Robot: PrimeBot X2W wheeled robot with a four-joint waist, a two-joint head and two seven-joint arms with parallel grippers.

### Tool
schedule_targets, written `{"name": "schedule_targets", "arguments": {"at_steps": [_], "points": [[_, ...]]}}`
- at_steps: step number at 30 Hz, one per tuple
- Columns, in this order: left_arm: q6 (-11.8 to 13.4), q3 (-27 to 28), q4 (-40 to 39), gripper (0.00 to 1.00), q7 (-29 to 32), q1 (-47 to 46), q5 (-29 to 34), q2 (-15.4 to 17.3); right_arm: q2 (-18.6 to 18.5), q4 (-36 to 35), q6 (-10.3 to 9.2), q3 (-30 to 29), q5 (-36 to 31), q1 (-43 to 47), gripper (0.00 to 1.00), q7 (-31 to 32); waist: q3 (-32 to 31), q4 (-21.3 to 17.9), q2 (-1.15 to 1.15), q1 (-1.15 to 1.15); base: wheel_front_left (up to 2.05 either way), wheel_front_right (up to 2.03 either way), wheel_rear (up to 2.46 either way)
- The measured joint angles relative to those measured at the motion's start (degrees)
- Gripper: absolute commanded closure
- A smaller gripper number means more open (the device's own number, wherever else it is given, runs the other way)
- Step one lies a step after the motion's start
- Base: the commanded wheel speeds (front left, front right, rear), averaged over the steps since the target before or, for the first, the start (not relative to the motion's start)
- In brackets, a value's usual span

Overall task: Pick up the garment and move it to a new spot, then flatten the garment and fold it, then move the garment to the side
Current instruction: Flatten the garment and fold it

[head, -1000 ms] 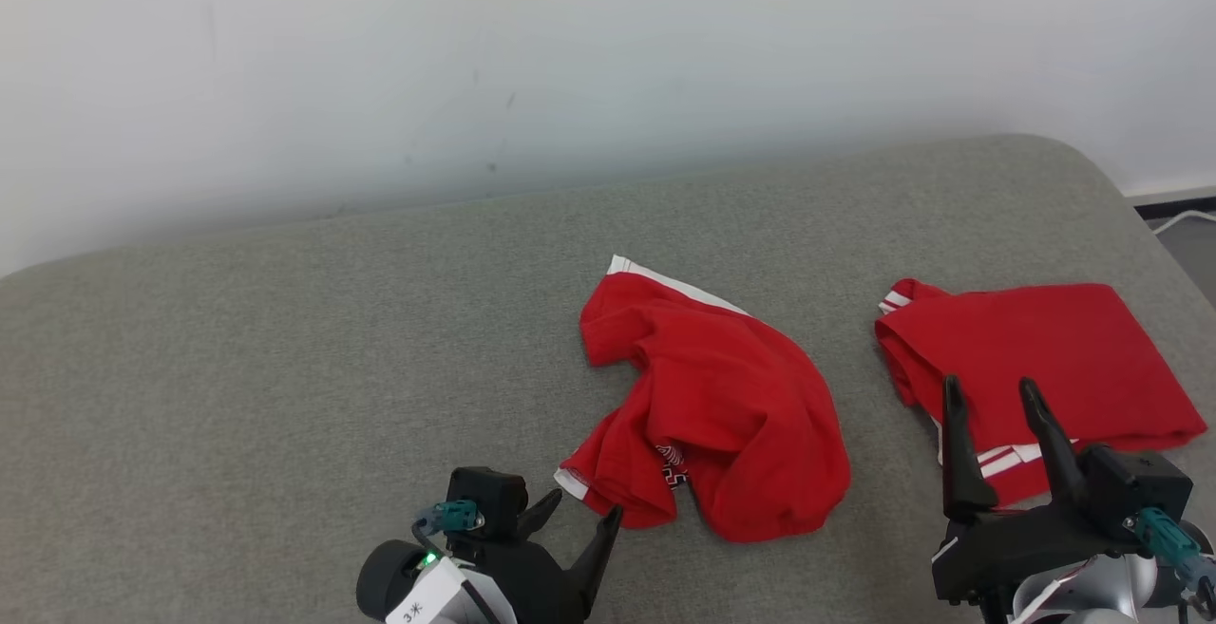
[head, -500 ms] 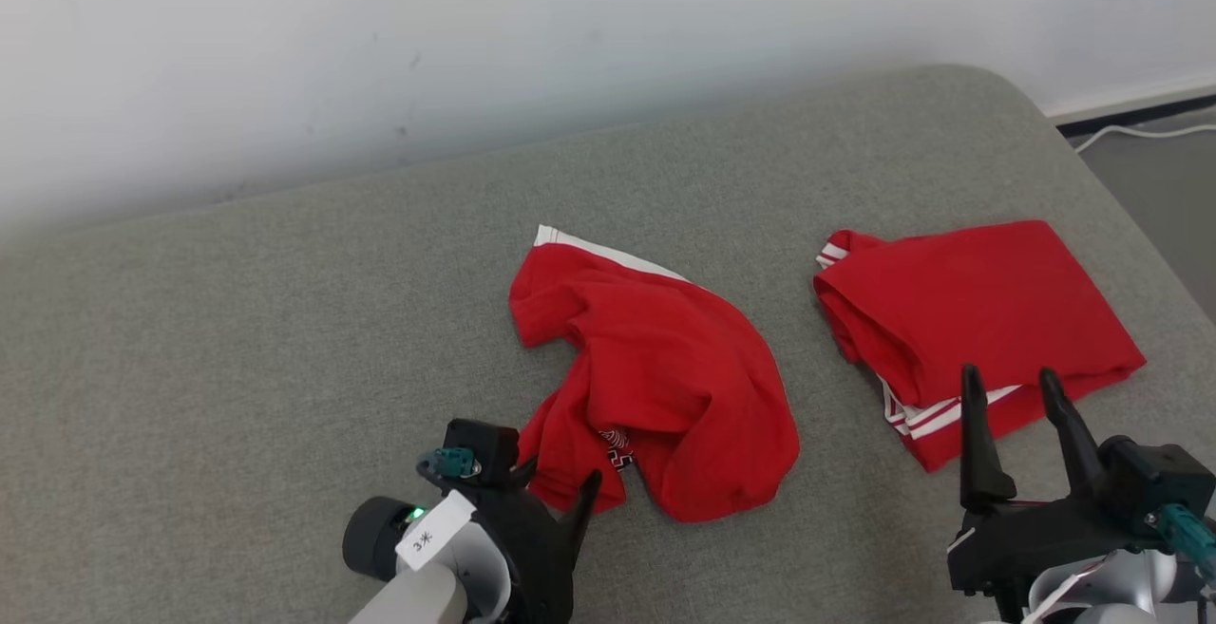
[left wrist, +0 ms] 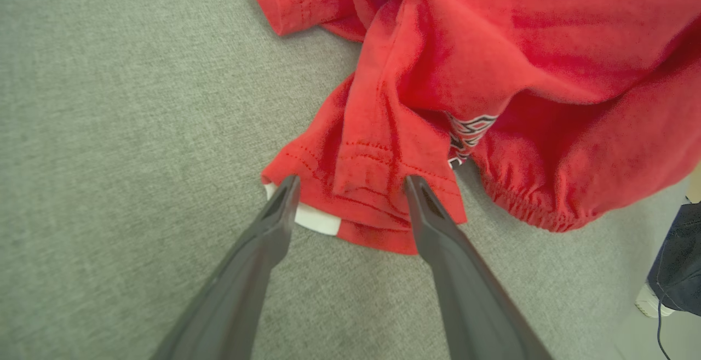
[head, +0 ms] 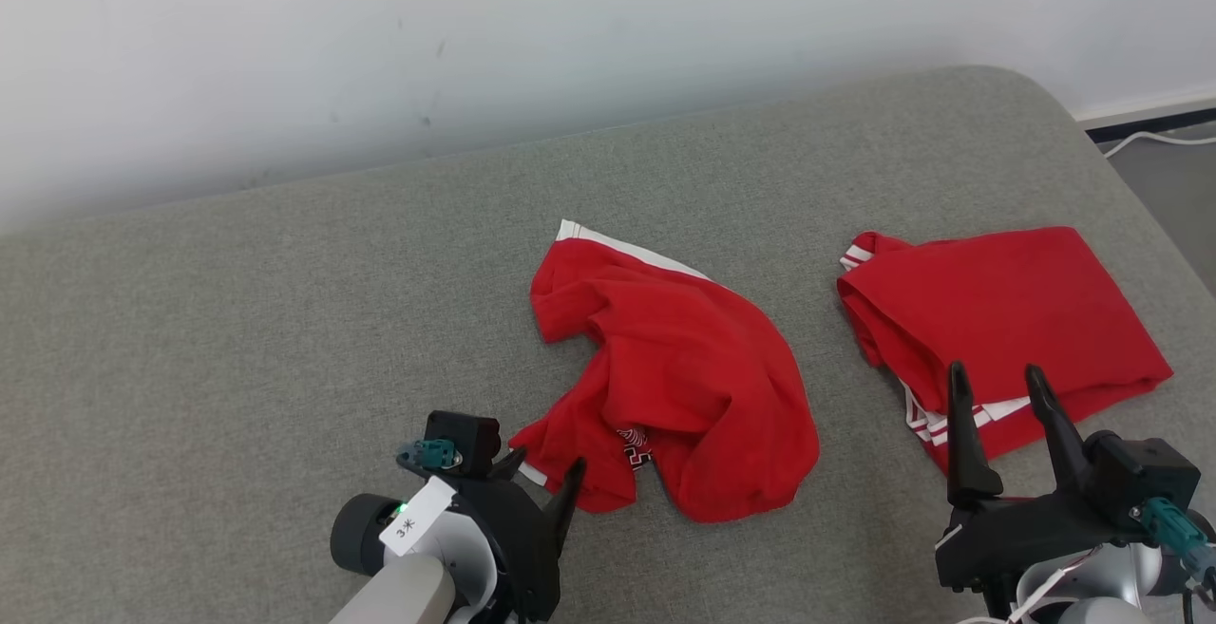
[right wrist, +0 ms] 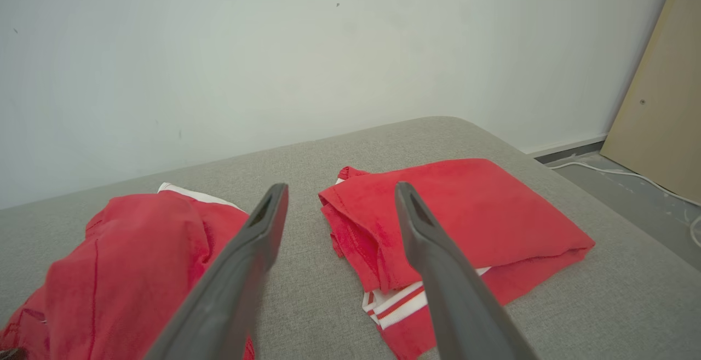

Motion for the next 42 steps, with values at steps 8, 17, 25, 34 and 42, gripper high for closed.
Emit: {"name": "schedule_targets", "arguments": {"at_steps": [8,17,25,34,42], "points": [[-0.9,0.0,1.5,0.00,-1.4,0.0,-0.7,-0.4,0.0,0.5,0.00,0.5,0.0,-0.4,0.00,0.0,-0.2,0.0,0.00,0.00,0.00,0.00,0.00],[-0.9,0.1,3.0,1.00,-3.1,-1.3,-1.6,-0.6,0.0,0.6,0.00,0.5,0.0,-0.4,0.00,-0.4,-0.5,-0.8,0.00,0.00,0.00,0.00,0.00],[-1.4,-0.4,4.4,1.00,-3.8,-1.4,-1.9,-0.7,0.0,0.7,0.00,0.5,0.0,-0.4,0.00,-0.4,-0.8,-0.8,0.00,0.00,0.00,0.00,0.00],[2.5,4.3,4.2,1.00,-8.0,-3.8,-4.0,-0.8,0.0,0.3,-0.09,-0.2,0.0,0.2,0.00,-0.9,-1.1,0.4,0.00,0.00,0.00,0.00,0.00],[6.2,8.5,3.6,1.00,-11.8,-4.8,-3.9,3.7,0.0,0.4,-0.22,-0.7,0.0,1.0,0.00,-0.9,-1.5,2.3,-0.01,0.00,0.00,0.00,0.00]]}}
